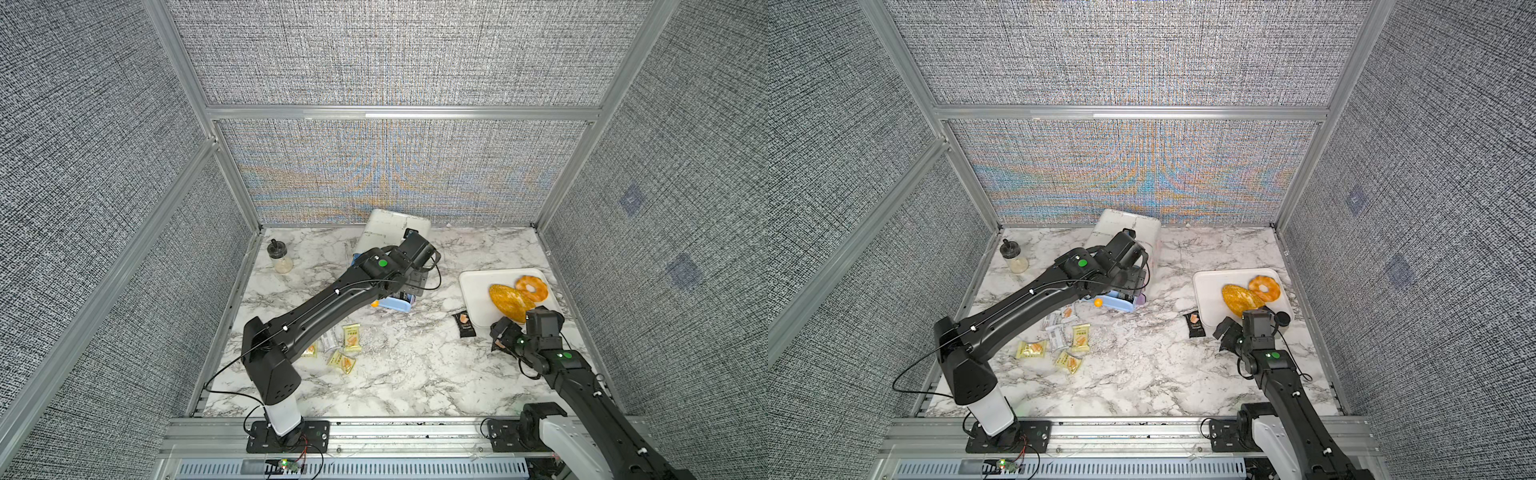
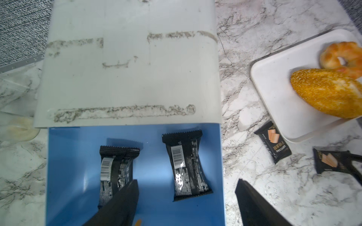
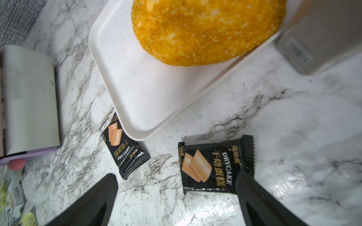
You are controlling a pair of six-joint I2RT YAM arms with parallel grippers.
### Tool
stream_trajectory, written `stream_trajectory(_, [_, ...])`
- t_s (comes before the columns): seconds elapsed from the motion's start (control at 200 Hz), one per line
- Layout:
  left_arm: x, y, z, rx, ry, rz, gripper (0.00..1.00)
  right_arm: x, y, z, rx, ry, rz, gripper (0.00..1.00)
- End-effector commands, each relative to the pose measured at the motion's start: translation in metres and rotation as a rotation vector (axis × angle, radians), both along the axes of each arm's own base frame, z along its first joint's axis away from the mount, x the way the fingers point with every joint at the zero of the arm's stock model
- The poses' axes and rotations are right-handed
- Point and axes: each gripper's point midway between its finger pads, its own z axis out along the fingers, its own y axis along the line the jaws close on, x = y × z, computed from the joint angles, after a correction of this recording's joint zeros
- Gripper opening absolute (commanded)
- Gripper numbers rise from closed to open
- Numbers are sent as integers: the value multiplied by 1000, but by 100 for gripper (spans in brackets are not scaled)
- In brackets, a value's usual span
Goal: Place the cookies into the drawer by color
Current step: Pick up the cookie at the center of the board.
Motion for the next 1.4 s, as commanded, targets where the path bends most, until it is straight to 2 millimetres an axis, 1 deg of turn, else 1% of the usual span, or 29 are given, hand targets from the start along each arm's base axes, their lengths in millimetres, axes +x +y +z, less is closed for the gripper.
stream_trajectory(0.0, [-14,-1,10,-88,27,-16,87,13,35,16,64,-99,231,99])
stream_trajectory(0.03, [-19,-1,12,-109,29,-19,88,14,40,18,77,-109,266,97])
stream_trajectory(0.12, [-31,4,19,-169,26,-29,90,16,49,19,79,-119,319,89])
stream_trajectory(0.15, [-35,6,18,-184,28,-30,91,17,51,19,76,-121,334,87])
stream_trajectory(0.225, [-44,16,21,-225,22,-20,92,17,60,20,73,-129,374,80])
stream_trajectory(0.25, [-47,20,18,-231,25,-14,92,18,63,20,62,-128,384,78])
stream_trajectory(0.32, [-56,33,16,-257,21,9,92,20,70,20,25,-115,412,70])
stream_trajectory(0.365, [-61,42,17,-279,16,23,93,21,75,18,0,-101,433,69])
stream_trajectory(0.4, [-66,49,14,-287,15,37,93,23,78,18,-19,-95,444,69])
stream_trajectory(0.435, [-69,55,17,-309,3,49,93,24,82,15,-38,-83,459,69])
stream_trajectory(0.505, [-77,69,16,-337,-9,75,93,29,87,12,-81,-64,478,67])
stream_trajectory(0.681, [-97,111,-3,-351,-15,164,93,42,105,-1,-172,-6,549,67])
stream_trajectory(0.766, [-108,131,-14,-378,-16,211,93,48,109,-9,-201,27,569,66])
stream_trajectory(0.951, [-128,166,-48,-422,-5,308,93,54,115,-27,-238,77,599,67])
stream_trajectory(1.041, [-133,175,-61,-443,2,338,93,52,121,-38,-238,105,630,67])
stream_trajectory(1.131, [-136,179,-68,-450,4,348,93,44,134,-49,-236,142,686,67])
stream_trajectory(1.216, [-136,181,-71,-444,-1,353,93,33,148,-57,-246,168,741,66])
stream_trajectory(1.276, [-135,182,-72,-433,-6,355,93,21,157,-62,-252,187,776,66])
stream_trajectory(1.356, [-134,182,-73,-426,-7,356,93,6,165,-63,-266,196,798,67])
stream_trajectory(1.396, [-134,182,-74,-423,-7,357,93,0,168,-61,-272,192,802,66])
